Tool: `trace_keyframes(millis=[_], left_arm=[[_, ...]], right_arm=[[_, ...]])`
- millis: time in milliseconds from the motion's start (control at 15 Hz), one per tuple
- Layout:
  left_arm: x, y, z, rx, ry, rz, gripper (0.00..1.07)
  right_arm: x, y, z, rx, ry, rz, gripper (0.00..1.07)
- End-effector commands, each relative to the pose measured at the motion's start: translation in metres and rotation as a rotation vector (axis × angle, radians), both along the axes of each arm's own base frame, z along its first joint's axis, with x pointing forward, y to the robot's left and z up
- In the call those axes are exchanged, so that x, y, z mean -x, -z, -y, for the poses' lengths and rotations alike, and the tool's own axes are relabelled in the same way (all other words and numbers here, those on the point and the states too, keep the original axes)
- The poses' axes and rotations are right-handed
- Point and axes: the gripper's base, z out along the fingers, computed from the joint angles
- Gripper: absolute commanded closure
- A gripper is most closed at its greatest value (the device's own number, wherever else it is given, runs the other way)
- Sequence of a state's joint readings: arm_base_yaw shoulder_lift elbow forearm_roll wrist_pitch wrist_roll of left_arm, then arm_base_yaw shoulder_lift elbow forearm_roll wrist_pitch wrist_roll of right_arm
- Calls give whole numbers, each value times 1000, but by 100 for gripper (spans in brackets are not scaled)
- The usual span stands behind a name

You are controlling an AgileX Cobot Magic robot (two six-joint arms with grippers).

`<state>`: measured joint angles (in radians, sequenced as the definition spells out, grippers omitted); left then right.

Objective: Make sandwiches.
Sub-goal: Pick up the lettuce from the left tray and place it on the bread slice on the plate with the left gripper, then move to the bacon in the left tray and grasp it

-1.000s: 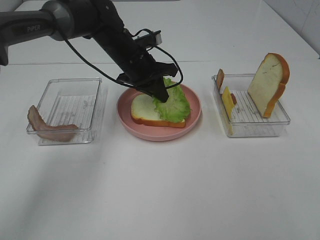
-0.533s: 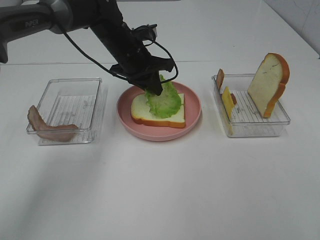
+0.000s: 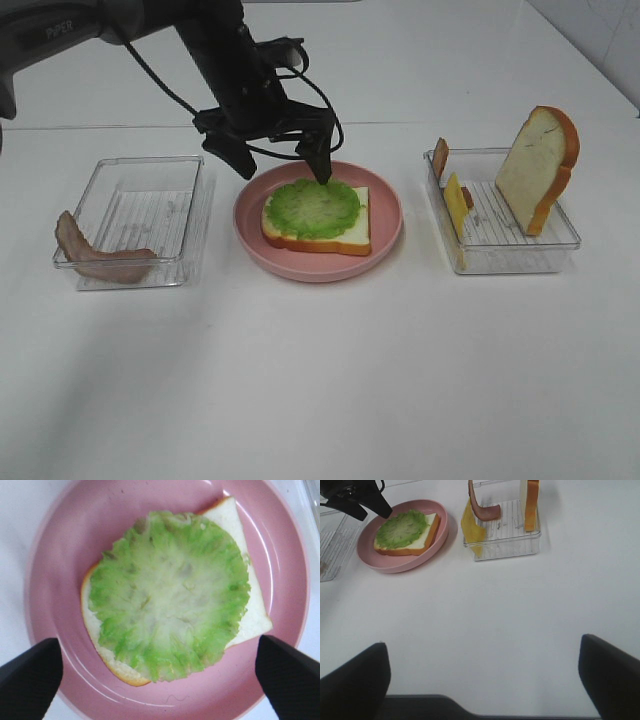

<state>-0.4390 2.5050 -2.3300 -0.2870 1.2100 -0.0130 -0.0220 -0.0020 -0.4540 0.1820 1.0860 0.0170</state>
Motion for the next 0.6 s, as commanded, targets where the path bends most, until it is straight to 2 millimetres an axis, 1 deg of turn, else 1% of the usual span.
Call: trace_keyframes(millis=[67,133,200,267,333,467,533,600], left_arm=[[12,-28,-1,-76,-17,-17,5],[13,-33,-1,-75,-26,-10,5],[14,-44,-3,-72,-42,8,5],[17,-66,-8,-81,-45,62,5],[18,-70,-9,-83,-46,74,5],[26,-90,-15,-90,-49,99,5],[28,-90,-21,-98,-56,88,5],[37,-92,-41,-143,-78,54,5]], right_arm=[[4,-1,0,-4,8,41,9],[4,-1,0,-5,7,41,9],[4,-1,0,-4,8,41,9],[4,-1,0,-5,7,41,9],[4,-1,0,-5,7,41,9],[4,-1,0,-5,7,41,9],[4,-1,0,-5,7,41,9],[4,-1,0,-5,7,41,9]])
